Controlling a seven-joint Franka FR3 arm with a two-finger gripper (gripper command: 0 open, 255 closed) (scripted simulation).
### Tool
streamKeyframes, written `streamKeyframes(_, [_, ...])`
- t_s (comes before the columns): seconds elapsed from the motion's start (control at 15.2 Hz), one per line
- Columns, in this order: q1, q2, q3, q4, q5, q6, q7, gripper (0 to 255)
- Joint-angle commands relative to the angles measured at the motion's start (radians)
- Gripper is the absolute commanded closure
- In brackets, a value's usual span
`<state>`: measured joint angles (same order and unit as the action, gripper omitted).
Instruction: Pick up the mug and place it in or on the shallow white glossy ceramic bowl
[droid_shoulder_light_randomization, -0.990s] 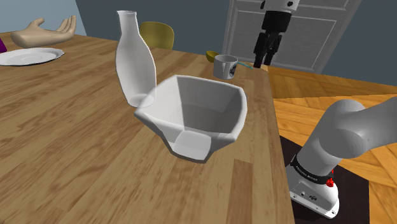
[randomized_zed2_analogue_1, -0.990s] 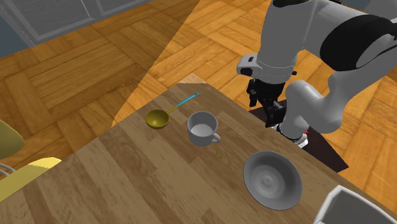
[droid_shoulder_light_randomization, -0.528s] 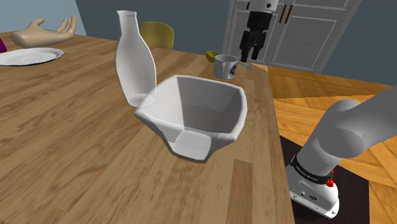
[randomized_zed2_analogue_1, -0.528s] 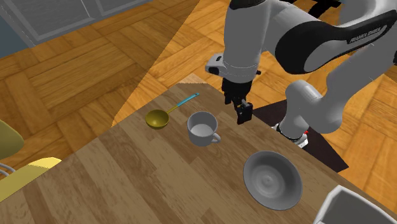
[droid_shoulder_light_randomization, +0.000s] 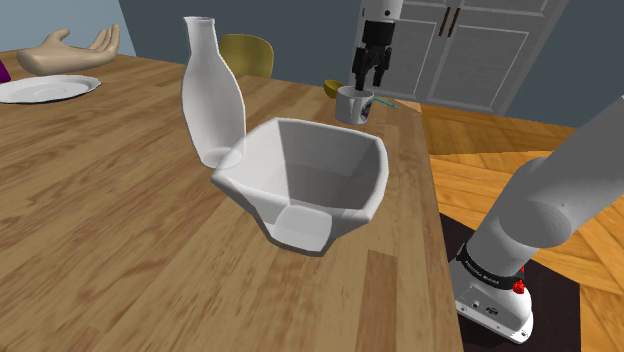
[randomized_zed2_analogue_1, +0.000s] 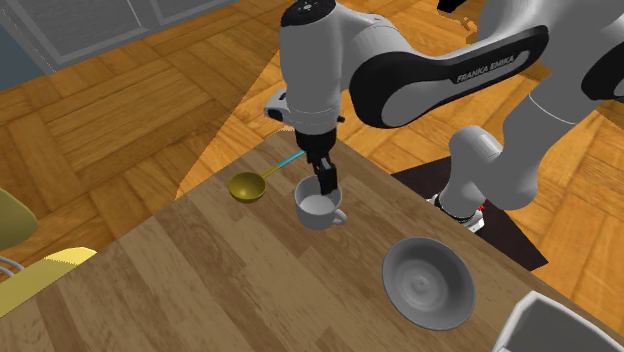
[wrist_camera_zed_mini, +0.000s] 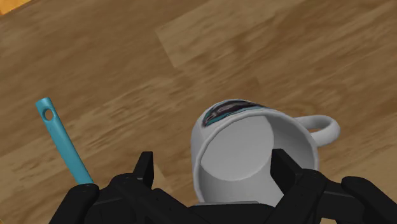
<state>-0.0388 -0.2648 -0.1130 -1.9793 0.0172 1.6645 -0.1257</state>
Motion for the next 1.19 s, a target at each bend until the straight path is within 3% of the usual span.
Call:
streamKeyframes(0.0, [-0.006,0.048,-0.011,0.048,-0.005,0.001,-0.016,0])
streamKeyframes(0.46, [-0.005,0.040,-0.009,-0.062,-0.005,0.103,-0.015,0])
streamKeyframes(0.99, [-0.005,0.040,-0.009,-0.062,-0.005,0.103,-0.015,0])
streamKeyframes(1.06, [-0.005,0.040,-0.009,-0.062,-0.005,0.103,-0.015,255])
streamKeyframes(1.12, [-0.005,0.040,-0.009,-0.062,-0.005,0.103,-0.015,255])
